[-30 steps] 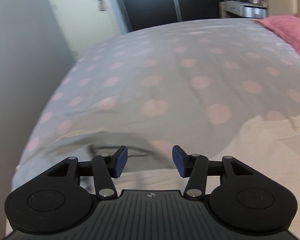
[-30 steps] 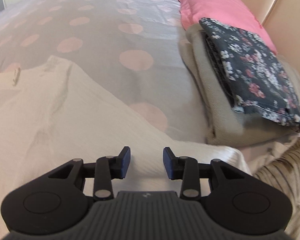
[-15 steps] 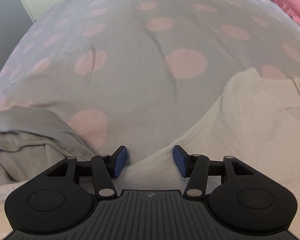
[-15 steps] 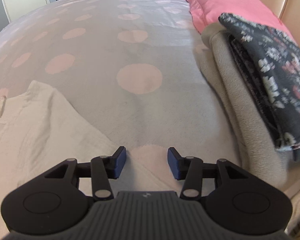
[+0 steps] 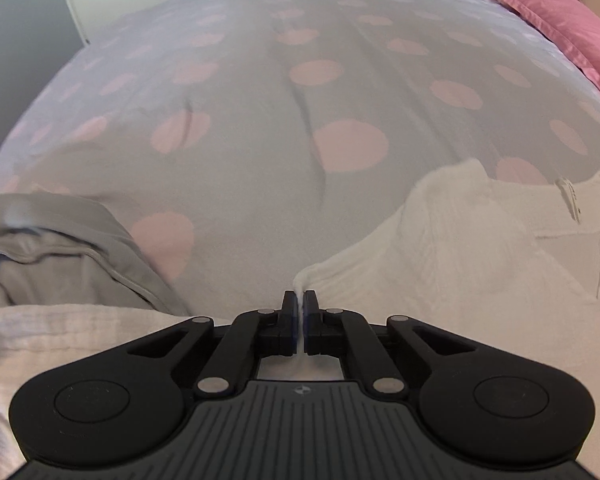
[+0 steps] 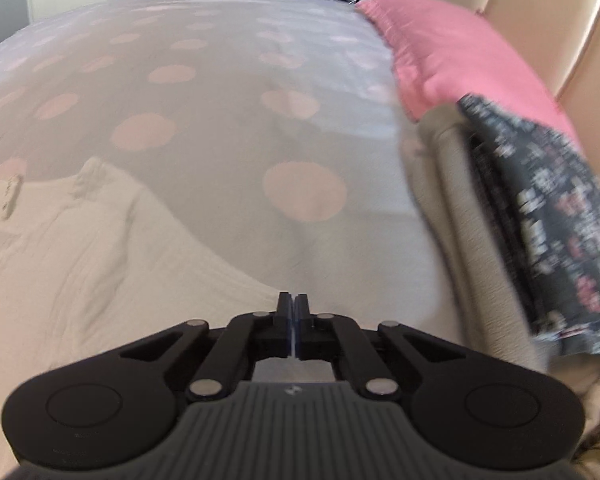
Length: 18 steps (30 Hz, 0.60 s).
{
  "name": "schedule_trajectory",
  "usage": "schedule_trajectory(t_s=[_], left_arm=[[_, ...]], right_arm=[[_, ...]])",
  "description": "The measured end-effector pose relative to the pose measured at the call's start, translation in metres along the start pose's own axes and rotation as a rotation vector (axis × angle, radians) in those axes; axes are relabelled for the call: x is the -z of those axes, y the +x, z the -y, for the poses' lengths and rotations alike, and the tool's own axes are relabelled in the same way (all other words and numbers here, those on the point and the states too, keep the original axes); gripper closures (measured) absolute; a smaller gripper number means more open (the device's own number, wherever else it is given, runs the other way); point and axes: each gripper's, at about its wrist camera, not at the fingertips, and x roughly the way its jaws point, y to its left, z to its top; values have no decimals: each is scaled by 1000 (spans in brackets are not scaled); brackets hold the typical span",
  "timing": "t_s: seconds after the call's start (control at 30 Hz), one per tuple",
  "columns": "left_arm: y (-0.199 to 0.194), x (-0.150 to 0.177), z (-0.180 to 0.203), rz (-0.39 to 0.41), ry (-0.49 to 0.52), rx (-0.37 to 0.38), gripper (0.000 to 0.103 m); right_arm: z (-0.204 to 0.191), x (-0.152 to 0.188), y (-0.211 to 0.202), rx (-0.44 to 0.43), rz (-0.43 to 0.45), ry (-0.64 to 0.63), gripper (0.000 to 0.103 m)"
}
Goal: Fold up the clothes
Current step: 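Smooth the shirt body with the left gripper while the right gripper releases the hem, then move both grippers to the hem of the white shirt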
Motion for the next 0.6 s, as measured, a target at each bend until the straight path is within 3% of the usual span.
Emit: schedule_trajectory(t_s=[0.17,0.4,0.6], left_arm=[[-21,-18,-10,63,-50,-34,102],[-50,-46,-15,181,-70,-80,102],[-18,-46,-23,129,-58,-120,102]], right_arm=[[-1,-31,-9,106,52,-4,103],[-22,-84,-11,168,127,1,103],[-39,-89,22,183,88,-16,103]])
